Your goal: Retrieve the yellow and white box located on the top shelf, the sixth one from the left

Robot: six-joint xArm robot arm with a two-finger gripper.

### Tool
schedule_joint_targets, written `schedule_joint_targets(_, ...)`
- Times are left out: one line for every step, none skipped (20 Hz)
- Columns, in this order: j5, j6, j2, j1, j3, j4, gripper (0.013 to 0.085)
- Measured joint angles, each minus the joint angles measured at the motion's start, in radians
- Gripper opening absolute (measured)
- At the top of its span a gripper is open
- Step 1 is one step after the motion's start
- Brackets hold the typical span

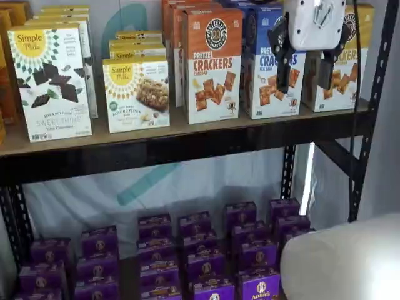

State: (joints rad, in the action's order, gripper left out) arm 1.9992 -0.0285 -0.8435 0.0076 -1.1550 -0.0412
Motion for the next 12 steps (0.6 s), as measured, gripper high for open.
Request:
schedule_joint_targets(0.003,0.002,0.002,-0.004,-0.001,-0.005,0.085)
schedule_joint_targets(0.009,0.006,0.005,-0.014,-0.004,-0.015,0.085)
schedule_joint_targets(0.011,0.009,0.006,-0.018,-0.005,-0.019,0.085)
schedule_joint_targets(0.012,0.009,0.007,-0.019,-0.006,-0.02,0.085)
schedule_joint_targets(0.012,0.009,0.007,-0.018,-0.006,-0.018,0.085)
schedule_joint_targets(0.012,0.009,0.007,-0.015,-0.006,-0.015,0.085)
schedule_joint_targets(0.009,0.007,0.006,-0.01,-0.004,-0.008,0.085)
schedule_joint_targets(0.005,0.006,0.004,-0.004,-0.002,0.003,0.085)
schedule_joint_targets(-0.004,0.005,0.001,0.005,0.003,0.021,0.085)
schedule_joint_targets(-0.016,0.006,-0.002,0.01,0.008,0.037,0.085)
schedule_joint_targets(-0.03,0.01,-0.007,0.012,0.015,0.053,0.085)
schedule_joint_targets(-0.049,0.019,-0.011,0.009,0.022,0.071,0.085)
